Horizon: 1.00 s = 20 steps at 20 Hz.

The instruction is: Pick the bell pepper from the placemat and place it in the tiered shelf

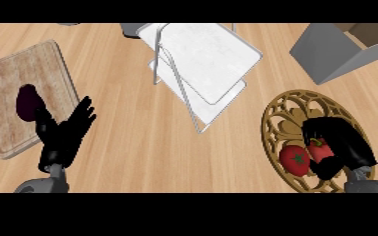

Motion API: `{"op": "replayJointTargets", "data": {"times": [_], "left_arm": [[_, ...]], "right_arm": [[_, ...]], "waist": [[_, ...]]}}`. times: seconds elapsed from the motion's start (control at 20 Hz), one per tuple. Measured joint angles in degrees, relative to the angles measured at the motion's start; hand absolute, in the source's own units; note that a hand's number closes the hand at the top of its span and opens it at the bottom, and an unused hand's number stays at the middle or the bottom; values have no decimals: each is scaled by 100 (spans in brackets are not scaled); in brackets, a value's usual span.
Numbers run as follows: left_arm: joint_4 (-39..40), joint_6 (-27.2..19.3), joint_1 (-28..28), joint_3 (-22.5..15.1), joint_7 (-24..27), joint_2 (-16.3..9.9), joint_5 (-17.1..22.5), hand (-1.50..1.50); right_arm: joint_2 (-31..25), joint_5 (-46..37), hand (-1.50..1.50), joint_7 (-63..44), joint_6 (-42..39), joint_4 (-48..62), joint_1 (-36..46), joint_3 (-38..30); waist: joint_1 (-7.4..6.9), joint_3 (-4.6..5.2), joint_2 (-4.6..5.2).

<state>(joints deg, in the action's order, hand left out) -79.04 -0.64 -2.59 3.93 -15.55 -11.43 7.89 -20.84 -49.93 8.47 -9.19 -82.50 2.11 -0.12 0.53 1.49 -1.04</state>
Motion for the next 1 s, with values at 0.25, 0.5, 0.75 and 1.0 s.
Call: {"op": "replayJointTargets", "data": {"times": [0.25, 0.5, 0.75, 1.0], "left_arm": [[-41, 21, -13, -14, -8, -1, 8, 0], [-5, 70, -41, -111, -46, 34, -13, 0], [40, 101, -95, -186, -86, 48, -45, 0], [88, 127, -166, -240, -124, 46, -75, 0]], "right_arm": [[1139, -89, 150, -1419, 336, -276, 170, -41], [1799, -374, 150, -2809, 1118, -656, 768, 212], [1998, -965, 150, -4270, 1736, -1007, 1506, 502], [2031, -1746, 150, -5889, 1912, -1138, 2314, 790]], "waist": [[-78, -13, 10], [-254, -62, -2], [-374, -56, -30], [-461, -77, -19]]}}
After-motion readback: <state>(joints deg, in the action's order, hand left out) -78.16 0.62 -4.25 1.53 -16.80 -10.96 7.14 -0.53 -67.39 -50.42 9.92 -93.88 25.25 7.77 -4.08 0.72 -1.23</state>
